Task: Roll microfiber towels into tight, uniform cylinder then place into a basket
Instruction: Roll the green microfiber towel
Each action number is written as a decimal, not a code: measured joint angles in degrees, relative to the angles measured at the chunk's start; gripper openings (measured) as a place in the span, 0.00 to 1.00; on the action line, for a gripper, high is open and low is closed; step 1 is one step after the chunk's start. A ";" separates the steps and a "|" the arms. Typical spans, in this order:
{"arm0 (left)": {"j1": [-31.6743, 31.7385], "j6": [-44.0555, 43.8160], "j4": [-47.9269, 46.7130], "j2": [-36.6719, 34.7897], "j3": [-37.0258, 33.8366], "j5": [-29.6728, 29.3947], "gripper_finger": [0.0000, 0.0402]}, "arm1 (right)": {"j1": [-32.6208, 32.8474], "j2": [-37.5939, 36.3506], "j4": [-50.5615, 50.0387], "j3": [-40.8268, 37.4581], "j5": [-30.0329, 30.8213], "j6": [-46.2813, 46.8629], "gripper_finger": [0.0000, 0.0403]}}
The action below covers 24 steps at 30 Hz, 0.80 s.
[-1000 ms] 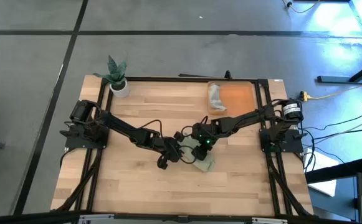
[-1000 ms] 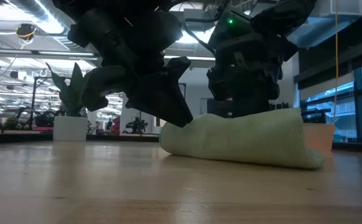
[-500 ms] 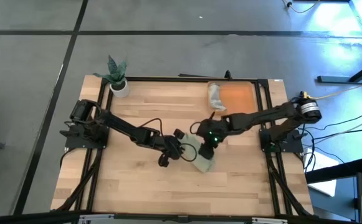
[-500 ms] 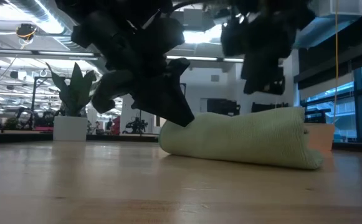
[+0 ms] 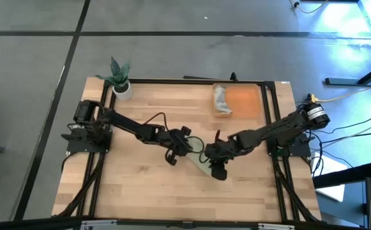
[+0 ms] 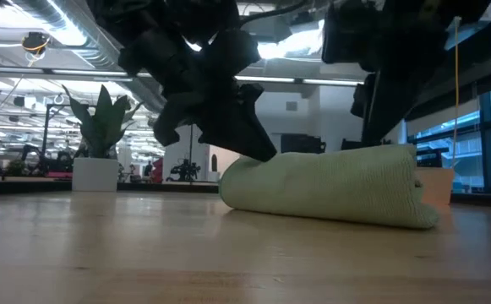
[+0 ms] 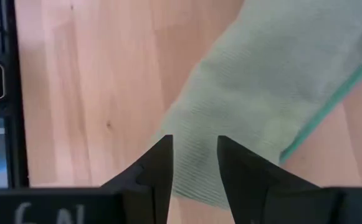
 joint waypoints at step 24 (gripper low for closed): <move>2.22 -13.29 -17.63 -16.17 0.04 1.84 0.16 | 2.13 0.05 4.98 0.26 1.08 -1.74 0.31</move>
